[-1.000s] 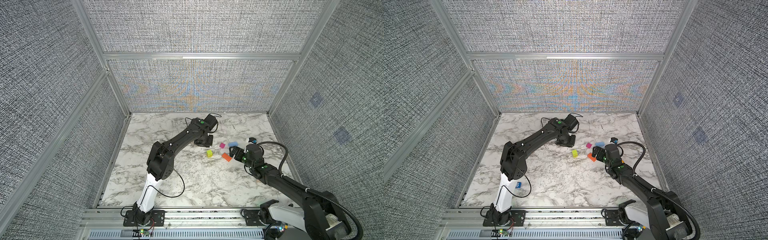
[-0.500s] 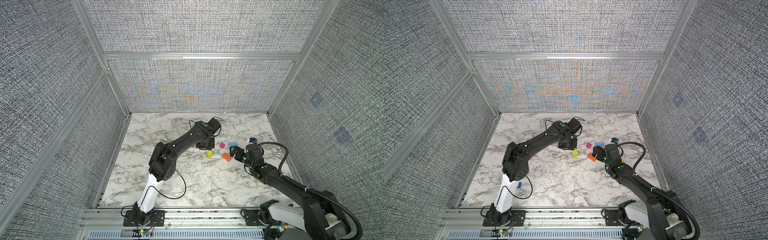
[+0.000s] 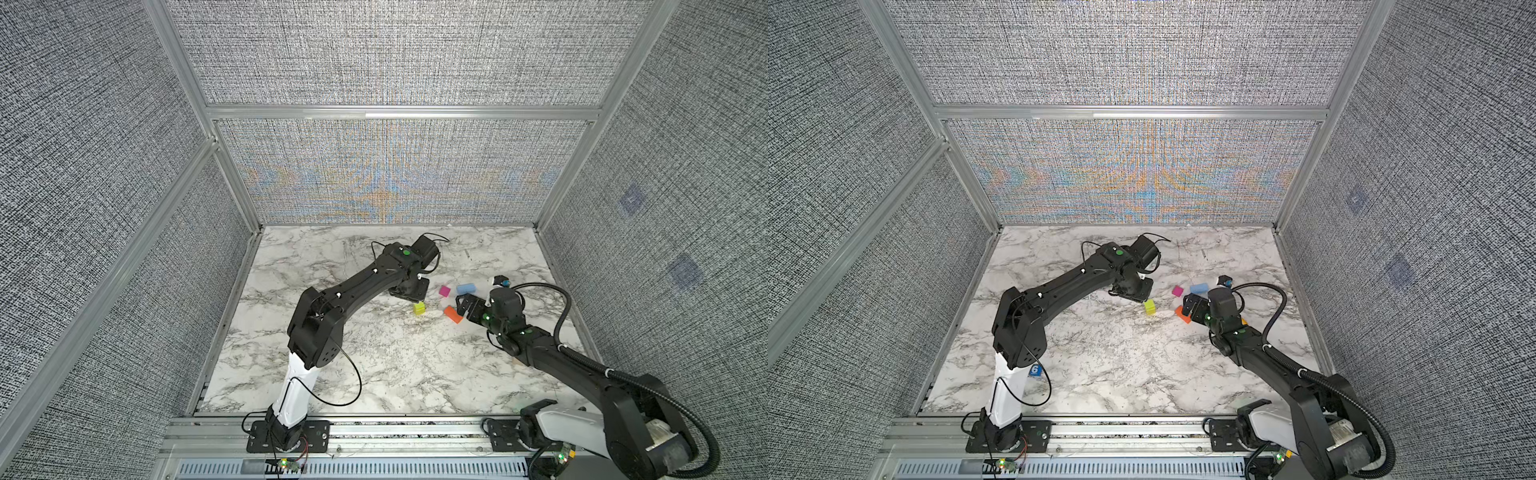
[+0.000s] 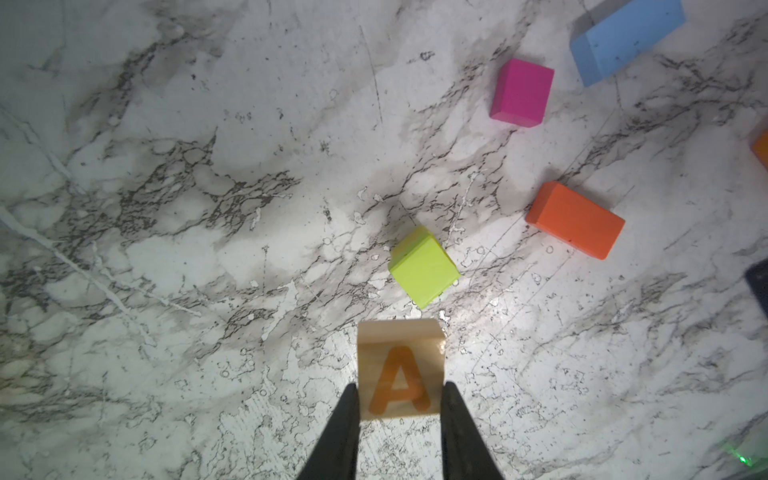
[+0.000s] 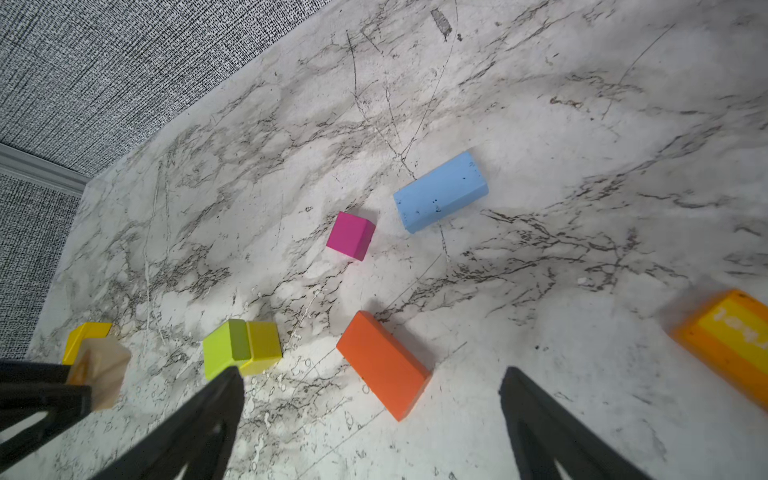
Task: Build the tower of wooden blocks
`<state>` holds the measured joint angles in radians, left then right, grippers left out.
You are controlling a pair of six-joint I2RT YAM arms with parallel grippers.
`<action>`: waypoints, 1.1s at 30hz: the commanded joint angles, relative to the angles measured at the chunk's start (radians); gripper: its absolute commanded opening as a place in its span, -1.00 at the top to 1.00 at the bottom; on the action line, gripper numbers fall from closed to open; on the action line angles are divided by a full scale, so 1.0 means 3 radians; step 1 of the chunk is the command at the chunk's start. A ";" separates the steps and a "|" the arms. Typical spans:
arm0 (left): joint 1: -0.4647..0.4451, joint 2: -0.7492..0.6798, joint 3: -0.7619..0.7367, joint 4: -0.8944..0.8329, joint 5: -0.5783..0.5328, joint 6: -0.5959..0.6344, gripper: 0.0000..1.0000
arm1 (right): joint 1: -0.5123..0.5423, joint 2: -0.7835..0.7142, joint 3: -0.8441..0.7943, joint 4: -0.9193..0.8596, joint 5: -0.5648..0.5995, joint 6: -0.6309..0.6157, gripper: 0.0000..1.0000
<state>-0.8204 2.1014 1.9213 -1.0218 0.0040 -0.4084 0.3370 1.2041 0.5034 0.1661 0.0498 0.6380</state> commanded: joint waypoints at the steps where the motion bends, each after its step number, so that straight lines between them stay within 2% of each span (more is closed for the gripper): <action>1: 0.0002 -0.0059 -0.0068 0.0081 0.0152 0.0417 0.44 | -0.0001 0.0005 0.0028 0.0054 -0.0013 -0.0077 -0.97; 9: -0.0001 -0.0208 -0.0401 0.0416 0.0481 0.1147 0.43 | -0.0148 0.0061 -0.0009 0.0126 -0.0187 -0.0019 -0.98; 18: -0.0001 0.0000 -0.0123 0.0347 0.0475 0.1636 0.42 | -0.0336 0.0045 -0.0093 0.0222 -0.0340 0.0049 -0.98; 25: 0.0014 0.0131 0.0019 0.0286 0.0372 0.1752 0.42 | -0.0433 0.0120 -0.0109 0.0295 -0.0471 0.0111 -0.98; 33: 0.0045 0.0190 -0.0108 0.0359 0.0306 0.1821 0.42 | -0.0455 0.0161 -0.0114 0.0330 -0.0519 0.0120 -0.98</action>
<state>-0.8112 2.1529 1.8973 -0.9218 0.1047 0.1230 0.2016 1.2510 0.4698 0.2367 -0.0948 0.6708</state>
